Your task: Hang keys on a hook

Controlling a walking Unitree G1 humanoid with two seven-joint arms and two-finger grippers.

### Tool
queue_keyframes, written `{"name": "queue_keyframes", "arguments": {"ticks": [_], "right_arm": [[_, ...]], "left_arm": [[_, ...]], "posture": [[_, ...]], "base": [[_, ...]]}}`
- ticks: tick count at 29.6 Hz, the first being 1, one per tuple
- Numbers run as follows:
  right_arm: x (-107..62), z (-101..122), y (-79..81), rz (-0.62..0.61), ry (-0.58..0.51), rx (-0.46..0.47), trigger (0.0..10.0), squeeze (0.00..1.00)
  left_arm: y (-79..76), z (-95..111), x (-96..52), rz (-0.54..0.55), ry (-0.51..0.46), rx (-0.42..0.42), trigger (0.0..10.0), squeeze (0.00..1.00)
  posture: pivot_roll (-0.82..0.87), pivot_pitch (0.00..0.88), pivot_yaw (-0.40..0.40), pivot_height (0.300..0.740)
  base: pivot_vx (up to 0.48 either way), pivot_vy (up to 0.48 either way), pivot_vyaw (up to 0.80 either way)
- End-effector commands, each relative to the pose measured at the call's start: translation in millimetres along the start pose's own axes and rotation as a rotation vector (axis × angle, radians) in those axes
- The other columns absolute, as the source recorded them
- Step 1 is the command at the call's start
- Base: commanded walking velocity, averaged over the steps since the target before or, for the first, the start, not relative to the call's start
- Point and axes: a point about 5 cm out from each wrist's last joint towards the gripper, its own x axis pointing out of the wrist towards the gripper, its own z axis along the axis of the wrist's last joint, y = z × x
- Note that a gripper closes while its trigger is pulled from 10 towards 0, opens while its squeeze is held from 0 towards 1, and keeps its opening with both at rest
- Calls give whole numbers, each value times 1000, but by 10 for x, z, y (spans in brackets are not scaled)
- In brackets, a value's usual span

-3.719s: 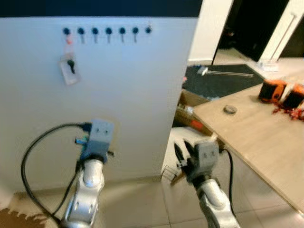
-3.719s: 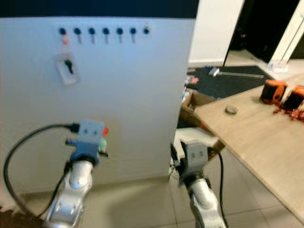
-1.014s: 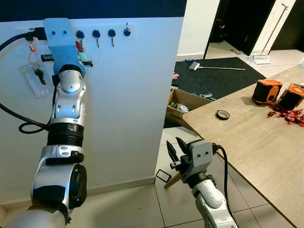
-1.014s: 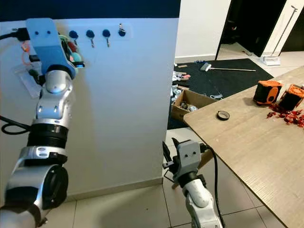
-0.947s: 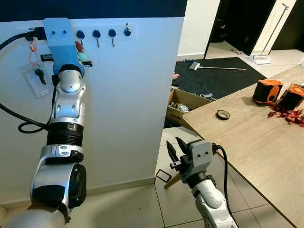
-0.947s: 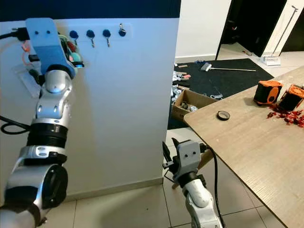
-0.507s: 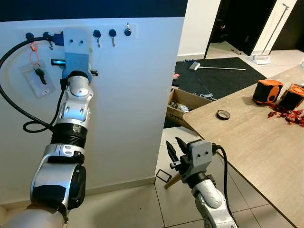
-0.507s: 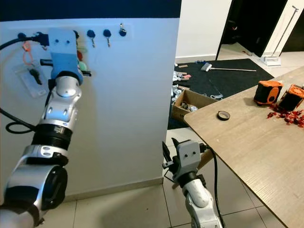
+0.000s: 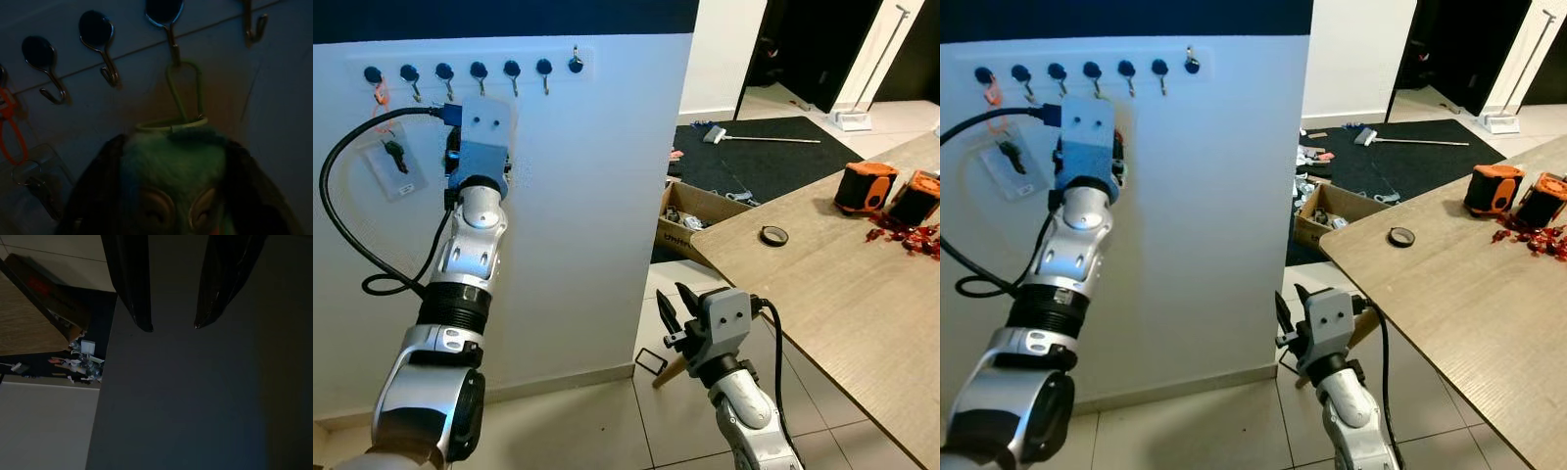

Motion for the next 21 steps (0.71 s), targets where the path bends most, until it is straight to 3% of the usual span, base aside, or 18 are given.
{"name": "queue_keyframes", "arguments": {"ticks": [1, 2, 6, 8, 9, 10, 11, 13, 15, 21], "right_arm": [[-14, -15, 14, 6, 13, 1, 10000, 0], [-15, -17, 15, 6, 14, 2, 10000, 0], [-20, -24, 15, 4, 16, 1, 10000, 0], [-35, -32, 10, -3, 19, 1, 10000, 0], [-35, -32, 10, -3, 19, 1, 10000, 0], [-49, -42, 6, -7, 22, 1, 10000, 0], [-52, -44, 5, -8, 22, 1, 10000, 0], [-59, -49, 2, -9, 24, 0, 10000, 0], [-61, -50, 1, -9, 24, 0, 10000, 0], [-76, -88, -12, -8, 38, -4, 10000, 0]], "left_arm": [[-39, -4, -45, -23, -13, 16, 10000, 1000], [-65, 0, -89, -41, -38, 26, 10000, 0], [-137, -26, -202, -96, -71, 24, 10000, 0], [-299, -140, -433, -236, -78, 21, 10000, 0], [-299, -140, -433, -236, -78, 21, 10000, 0], [-400, -252, -636, -331, -49, 2, 10000, 0], [-425, -300, -714, -361, -30, -7, 10000, 0], [-449, -412, -854, -387, 13, 8, 10000, 0], [-450, -434, -884, -389, 21, 15, 10000, 0], [-442, -732, -1344, -424, 139, 19, 10000, 0]], "posture": [[52, 151, -5, 740], [50, 151, -2, 740], [48, 150, 2, 740], [47, 151, 8, 740], [47, 151, 8, 740], [46, 150, 11, 740], [46, 150, 11, 740], [50, 148, 13, 740], [50, 148, 13, 740], [56, 143, 9, 740]], "base": [[0, 0, 0], [0, 0, 0], [0, 0, 0], [0, 0, 0], [0, 0, 0], [0, 0, 0], [0, 0, 0], [0, 0, 0], [0, 0, 0], [0, 0, 0]]}}
